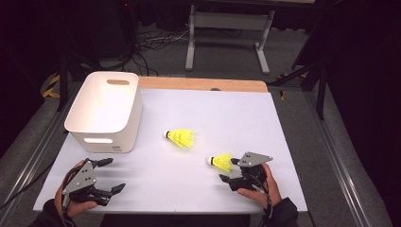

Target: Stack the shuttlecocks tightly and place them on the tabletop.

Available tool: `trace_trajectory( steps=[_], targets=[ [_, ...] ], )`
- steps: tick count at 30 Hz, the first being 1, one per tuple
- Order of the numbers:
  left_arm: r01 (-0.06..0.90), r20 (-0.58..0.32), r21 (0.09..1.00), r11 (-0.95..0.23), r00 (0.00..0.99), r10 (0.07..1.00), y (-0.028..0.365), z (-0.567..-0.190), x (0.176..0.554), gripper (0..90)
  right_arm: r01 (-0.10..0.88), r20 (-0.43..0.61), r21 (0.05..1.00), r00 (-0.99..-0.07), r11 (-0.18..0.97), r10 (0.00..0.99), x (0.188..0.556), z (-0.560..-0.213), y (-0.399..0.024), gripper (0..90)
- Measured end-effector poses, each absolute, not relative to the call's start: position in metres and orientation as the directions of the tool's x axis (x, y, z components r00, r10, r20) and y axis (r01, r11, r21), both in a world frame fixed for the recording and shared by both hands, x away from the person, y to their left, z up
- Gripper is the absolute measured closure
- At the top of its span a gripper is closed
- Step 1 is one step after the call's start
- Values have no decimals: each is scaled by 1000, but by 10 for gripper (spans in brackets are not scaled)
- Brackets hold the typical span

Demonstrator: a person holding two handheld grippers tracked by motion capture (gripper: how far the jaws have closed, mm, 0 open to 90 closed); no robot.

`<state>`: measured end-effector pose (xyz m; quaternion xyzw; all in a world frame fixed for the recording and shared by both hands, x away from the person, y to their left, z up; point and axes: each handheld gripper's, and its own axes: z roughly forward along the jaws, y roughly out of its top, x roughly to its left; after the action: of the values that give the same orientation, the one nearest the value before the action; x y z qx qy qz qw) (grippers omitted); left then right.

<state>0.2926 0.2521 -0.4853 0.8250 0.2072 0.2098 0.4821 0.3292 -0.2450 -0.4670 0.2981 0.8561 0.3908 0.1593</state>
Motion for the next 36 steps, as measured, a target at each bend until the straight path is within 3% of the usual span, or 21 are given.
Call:
trace_trajectory(
  steps=[3, 9, 27, 36],
  targets=[
    [140, 146, 881, -451, 827, 543, 252, -486, 293, 90, 392, -39, 767, -762, 508, 646, 331, -469, -243, 186],
    [141, 147, 880, -454, 828, 541, 251, -486, 293, 90, 385, -40, 764, -773, 518, 634, 333, -473, -238, 223],
    [141, 149, 879, -455, 827, 542, 252, -486, 293, 90, 327, -38, 785, -823, 527, 567, 329, -470, -233, 841],
    [139, 149, 881, -452, 825, 545, 252, -485, 293, 90, 314, -45, 795, -823, 520, 566, 329, -468, -235, 885]
  ],
)
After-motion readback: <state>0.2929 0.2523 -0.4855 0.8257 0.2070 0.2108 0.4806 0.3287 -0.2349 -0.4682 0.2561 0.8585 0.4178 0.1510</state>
